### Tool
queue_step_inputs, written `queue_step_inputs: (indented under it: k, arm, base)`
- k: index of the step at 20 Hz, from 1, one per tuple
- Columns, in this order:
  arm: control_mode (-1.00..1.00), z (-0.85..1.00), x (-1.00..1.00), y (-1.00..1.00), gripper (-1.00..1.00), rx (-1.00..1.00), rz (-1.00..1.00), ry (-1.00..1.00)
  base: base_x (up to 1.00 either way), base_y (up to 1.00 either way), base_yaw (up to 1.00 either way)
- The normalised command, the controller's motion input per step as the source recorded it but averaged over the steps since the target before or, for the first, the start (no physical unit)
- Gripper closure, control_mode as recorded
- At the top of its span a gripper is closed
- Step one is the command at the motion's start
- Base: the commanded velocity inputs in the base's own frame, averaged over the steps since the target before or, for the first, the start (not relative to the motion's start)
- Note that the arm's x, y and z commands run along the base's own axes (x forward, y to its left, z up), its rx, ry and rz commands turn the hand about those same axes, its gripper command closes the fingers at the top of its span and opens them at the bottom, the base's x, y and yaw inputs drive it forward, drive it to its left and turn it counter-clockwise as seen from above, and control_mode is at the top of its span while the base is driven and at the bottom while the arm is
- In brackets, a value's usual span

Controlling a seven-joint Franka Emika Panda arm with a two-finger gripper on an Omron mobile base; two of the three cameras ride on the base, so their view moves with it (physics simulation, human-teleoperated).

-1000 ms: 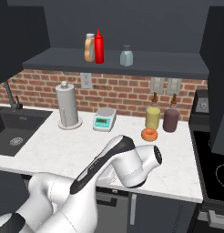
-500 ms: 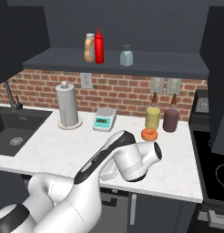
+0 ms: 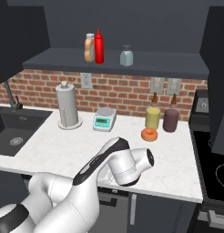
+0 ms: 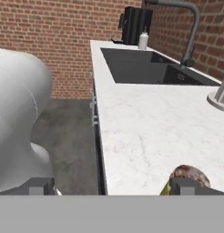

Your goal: Put the shaker and condiment bottle from the counter next to their counterparts in the cabinet.

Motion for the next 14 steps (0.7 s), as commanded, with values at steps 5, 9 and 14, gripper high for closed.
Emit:
queue_step_inputs:
  k: [5, 9, 14]
  arm:
    - [-1.0, 0.0, 0.02, 0.0, -1.0, 0.0, 0.0, 0.0]
    - [-1.0, -0.02, 0.33, 0.01, -1.0, 0.0, 0.0, 0.02]
    - [-1.0, -0.03, 0.25, 0.0, -1.0, 0.0, 0.0, 0.05]
  base:
    - [0.0, 0.0, 0.0]
    - [0.0, 0.0, 0.0]
    - [0.0, 0.0, 0.0]
